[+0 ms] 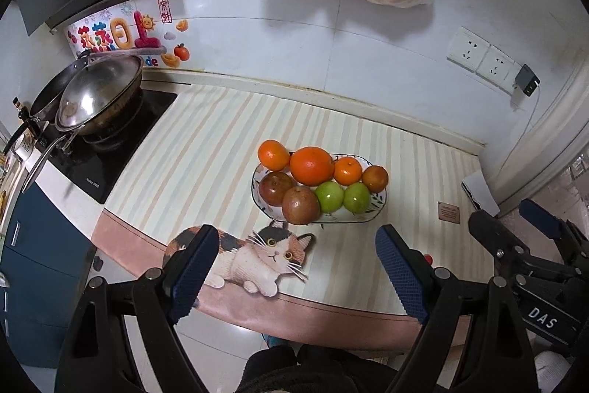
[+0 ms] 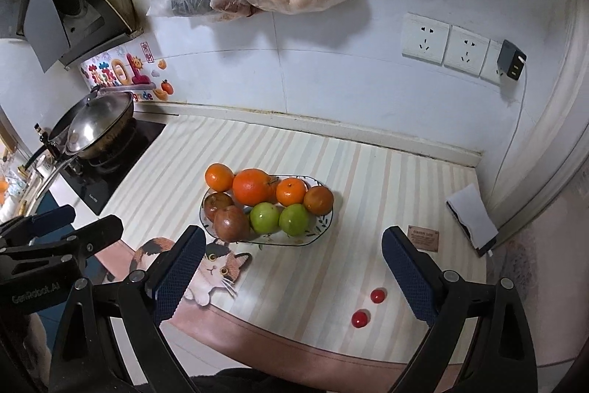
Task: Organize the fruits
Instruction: 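Open both grippers and lift them away from the plate, then grasp a cherry tomato with the right gripper while the left gripper grasps another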
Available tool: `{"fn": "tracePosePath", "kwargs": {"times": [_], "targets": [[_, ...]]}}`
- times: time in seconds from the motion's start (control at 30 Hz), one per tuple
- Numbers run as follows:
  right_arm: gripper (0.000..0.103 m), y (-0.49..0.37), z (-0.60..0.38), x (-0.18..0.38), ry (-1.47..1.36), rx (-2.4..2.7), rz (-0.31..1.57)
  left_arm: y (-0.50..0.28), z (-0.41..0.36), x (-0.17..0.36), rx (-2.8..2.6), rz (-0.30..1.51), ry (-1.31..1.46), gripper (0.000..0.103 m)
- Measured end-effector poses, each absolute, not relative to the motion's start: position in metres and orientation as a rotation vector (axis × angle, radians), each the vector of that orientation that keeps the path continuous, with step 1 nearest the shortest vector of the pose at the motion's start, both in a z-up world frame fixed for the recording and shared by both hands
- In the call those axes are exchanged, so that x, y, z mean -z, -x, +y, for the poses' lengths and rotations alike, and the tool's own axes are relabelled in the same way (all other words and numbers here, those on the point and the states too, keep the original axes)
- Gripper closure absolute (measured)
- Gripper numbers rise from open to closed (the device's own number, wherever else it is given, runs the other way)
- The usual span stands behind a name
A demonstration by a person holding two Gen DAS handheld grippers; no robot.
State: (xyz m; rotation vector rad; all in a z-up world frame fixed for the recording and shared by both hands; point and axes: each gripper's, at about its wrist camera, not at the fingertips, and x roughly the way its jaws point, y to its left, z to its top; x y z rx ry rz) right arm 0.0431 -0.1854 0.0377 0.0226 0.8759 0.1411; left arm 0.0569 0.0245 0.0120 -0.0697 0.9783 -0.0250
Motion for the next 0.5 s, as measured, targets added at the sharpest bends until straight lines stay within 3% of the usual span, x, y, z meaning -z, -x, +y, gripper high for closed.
{"fn": "tracePosePath", "kwargs": {"times": [0.4,0.5], "targets": [[0.005,-0.069,-0.263,0.021,-0.183,-0.071,0.980,-0.083,-0.015,0.044,-0.003,1.076,0.014,0.016],[0.013,-0.081,-0.295,0.057,-0.211,-0.022,1.036,-0.099,-0.039,0.079,0.005,1.154,-0.023,0.016]]}}
